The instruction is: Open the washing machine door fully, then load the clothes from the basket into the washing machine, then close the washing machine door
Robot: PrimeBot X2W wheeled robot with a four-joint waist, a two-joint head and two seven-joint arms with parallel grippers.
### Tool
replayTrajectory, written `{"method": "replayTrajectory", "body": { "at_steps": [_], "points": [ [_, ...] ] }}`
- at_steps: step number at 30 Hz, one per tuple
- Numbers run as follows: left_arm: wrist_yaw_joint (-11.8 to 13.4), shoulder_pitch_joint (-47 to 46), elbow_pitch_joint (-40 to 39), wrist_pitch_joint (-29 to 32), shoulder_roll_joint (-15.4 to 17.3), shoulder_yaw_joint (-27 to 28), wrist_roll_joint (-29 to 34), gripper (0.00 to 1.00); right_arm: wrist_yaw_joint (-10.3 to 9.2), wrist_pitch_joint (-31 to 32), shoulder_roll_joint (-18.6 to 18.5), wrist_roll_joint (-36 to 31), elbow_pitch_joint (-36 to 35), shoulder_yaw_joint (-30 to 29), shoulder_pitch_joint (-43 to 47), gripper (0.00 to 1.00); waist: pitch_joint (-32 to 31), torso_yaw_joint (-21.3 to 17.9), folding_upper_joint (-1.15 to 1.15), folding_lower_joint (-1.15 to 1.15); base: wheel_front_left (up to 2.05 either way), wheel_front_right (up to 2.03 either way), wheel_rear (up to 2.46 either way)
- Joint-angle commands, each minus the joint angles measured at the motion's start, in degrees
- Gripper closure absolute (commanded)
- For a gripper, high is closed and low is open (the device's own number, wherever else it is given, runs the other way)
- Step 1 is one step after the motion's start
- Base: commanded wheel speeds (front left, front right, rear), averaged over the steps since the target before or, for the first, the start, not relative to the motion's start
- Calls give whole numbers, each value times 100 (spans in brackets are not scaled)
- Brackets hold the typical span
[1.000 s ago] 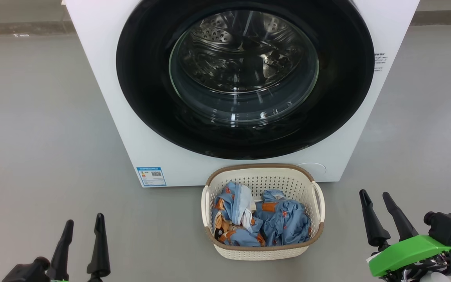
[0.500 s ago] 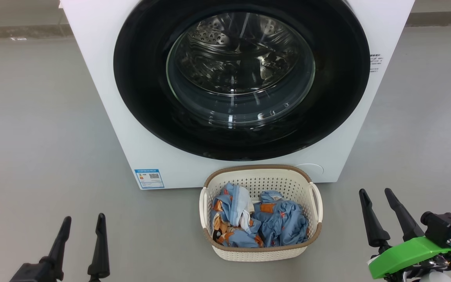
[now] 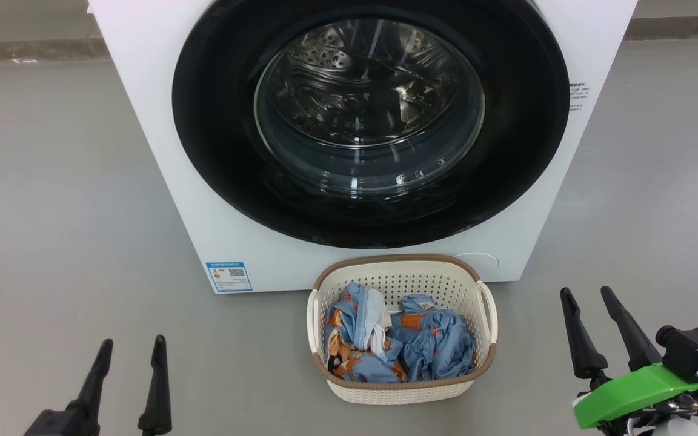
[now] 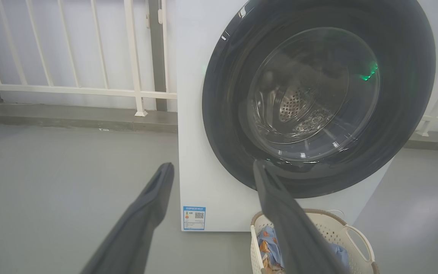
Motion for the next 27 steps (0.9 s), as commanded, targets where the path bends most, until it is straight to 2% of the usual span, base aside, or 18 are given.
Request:
{"method": "replayTrajectory", "body": {
  "at_steps": [1, 17, 27],
  "points": [
    [3, -147, -79, -43, 118, 190, -49, 0, 43, -72, -53, -103, -155, 60, -69, 0, 3, 0, 0, 0, 0, 0, 0],
    [3, -188, 19, -43, 127, 226, 118, 0, 43, -72, -24, -139, -207, 10, -48, 0, 25, -22, 0, 0, 6, 7, -13],
    [3, -202, 60, -43, 98, 260, 190, 0, 43, -72, -12, -144, -235, 22, -56, 0, 71, -47, 0, 0, 83, 83, -165]
  ]
}}
